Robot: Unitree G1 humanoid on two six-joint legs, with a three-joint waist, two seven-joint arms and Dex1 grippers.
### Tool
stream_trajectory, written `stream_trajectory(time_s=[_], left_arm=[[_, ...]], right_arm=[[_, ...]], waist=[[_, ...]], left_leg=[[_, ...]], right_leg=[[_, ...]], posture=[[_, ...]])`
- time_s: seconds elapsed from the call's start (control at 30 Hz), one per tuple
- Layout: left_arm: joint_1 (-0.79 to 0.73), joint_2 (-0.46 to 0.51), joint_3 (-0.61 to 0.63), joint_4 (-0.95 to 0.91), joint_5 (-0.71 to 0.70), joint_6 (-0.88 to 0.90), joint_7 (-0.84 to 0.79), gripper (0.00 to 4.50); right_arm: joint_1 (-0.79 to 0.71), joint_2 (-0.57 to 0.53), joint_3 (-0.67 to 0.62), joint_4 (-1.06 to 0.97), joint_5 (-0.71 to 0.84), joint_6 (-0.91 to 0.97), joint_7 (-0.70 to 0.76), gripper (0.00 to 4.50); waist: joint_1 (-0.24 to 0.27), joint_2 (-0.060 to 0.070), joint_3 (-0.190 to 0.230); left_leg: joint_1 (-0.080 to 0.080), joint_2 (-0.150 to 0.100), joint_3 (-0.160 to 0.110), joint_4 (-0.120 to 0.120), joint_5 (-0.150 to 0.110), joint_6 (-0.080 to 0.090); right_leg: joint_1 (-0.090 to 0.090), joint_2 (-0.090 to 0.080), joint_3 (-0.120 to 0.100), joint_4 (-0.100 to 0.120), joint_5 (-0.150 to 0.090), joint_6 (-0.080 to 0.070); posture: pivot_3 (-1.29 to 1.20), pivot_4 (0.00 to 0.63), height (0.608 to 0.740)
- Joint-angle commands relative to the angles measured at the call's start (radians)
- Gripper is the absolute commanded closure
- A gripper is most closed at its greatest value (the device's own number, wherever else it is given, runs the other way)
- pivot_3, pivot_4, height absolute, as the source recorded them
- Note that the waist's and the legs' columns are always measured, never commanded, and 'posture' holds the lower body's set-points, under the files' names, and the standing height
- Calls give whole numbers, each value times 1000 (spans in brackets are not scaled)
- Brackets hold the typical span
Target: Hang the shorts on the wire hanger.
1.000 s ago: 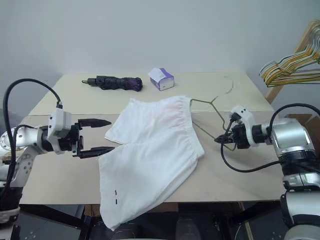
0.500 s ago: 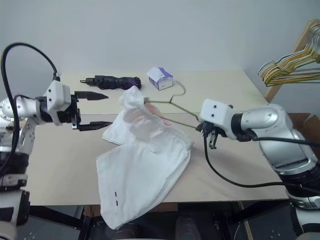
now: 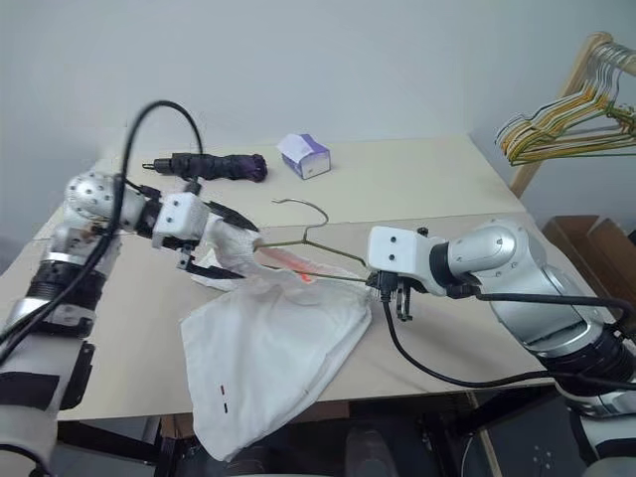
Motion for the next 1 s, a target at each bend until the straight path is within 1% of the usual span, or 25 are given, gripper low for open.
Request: stream_trajectory(time_s=[0.03, 0.1, 0.13, 0.23, 0.47, 0.5, 0.6, 0.63, 0.73, 0.87, 1.0], left_arm=[[-64, -16, -50, 88, 102, -115, 34, 201], [-73, -27, -63, 128, 132, -163, 53, 637], [-77, -31, -63, 145, 137, -177, 60, 938], [-79, -41, -54, 174, 133, -195, 65, 1916], [-70, -57, -20, 174, 92, -165, 67, 4280], [-68, -58, -15, 170, 85, -156, 63, 4478], [-60, -65, 4, 153, 65, -127, 71, 4478], [-56, -70, 16, 136, 53, -89, 85, 4495], [-43, -69, 43, 87, 10, -12, 61, 4500], [-12, -39, 82, 55, -13, 56, 75, 4500], [37, -6, 108, 0, -36, 112, 77, 4500]], right_arm=[[-37, 10, -23, -14, 15, 24, -1, 4500], [-40, 12, -27, -18, 23, 38, 0, 4500], [-40, 14, -30, -21, 28, 48, 0, 4500], [-39, 14, -40, -30, 45, 72, -1, 4500], [-43, 19, -59, -37, 96, 112, -4, 4500], [-42, 20, -63, -36, 105, 110, 0, 4500], [-34, 21, -71, -36, 118, 91, 4, 4500], [-26, 21, -76, -36, 118, 88, -1, 4239], [2, 10, -98, -34, 122, 76, -9, 3376], [72, -19, -215, 14, 128, 93, -53, 1916], [167, -46, -332, 60, 140, 97, -86, 642]], waist=[[-5, 0, 0], [-12, 0, 0], [-17, 0, 0], [-27, 0, 0], [-32, 0, 0], [-33, 0, 0], [-39, 0, 0], [-41, 0, 0], [-47, 0, 0], [-48, 0, 0], [-51, 0, 0]], left_leg=[[0, 0, 0, 0, 0, 0], [0, 0, 0, 0, 0, 0], [0, 0, 0, -1, 0, 0], [0, 0, 0, 0, 0, 0], [0, 0, -1, 0, 0, 0], [0, 0, -1, 0, 0, 0], [0, 0, -1, 0, 0, 0], [0, 0, -1, 0, 0, 0], [0, 0, -2, 0, 0, 0], [-1, 0, -2, 0, 0, 0], [0, 0, -2, 0, 0, 0]], right_leg=[[0, 0, 0, 0, 0, 0], [0, 0, 0, 0, 0, 1], [0, 0, 0, 0, 0, 1], [0, 0, 0, 0, 0, 1], [0, 0, 0, 1, 0, 1], [0, 0, 0, 0, 0, 1], [0, 0, 0, 0, 0, 1], [0, 0, 0, 0, 0, 1], [0, 0, 0, 1, 0, 1], [0, 0, -1, 1, 0, 2], [0, 0, -1, 1, 0, 1]], posture=[[-217, 0, 740], [-226, 0, 740], [-226, 0, 740], [-232, 0, 740], [-232, 0, 740], [-232, 0, 740], [-235, 0, 740], [-235, 0, 740], [-228, 0, 740], [-221, 0, 740], [-217, 0, 740]])
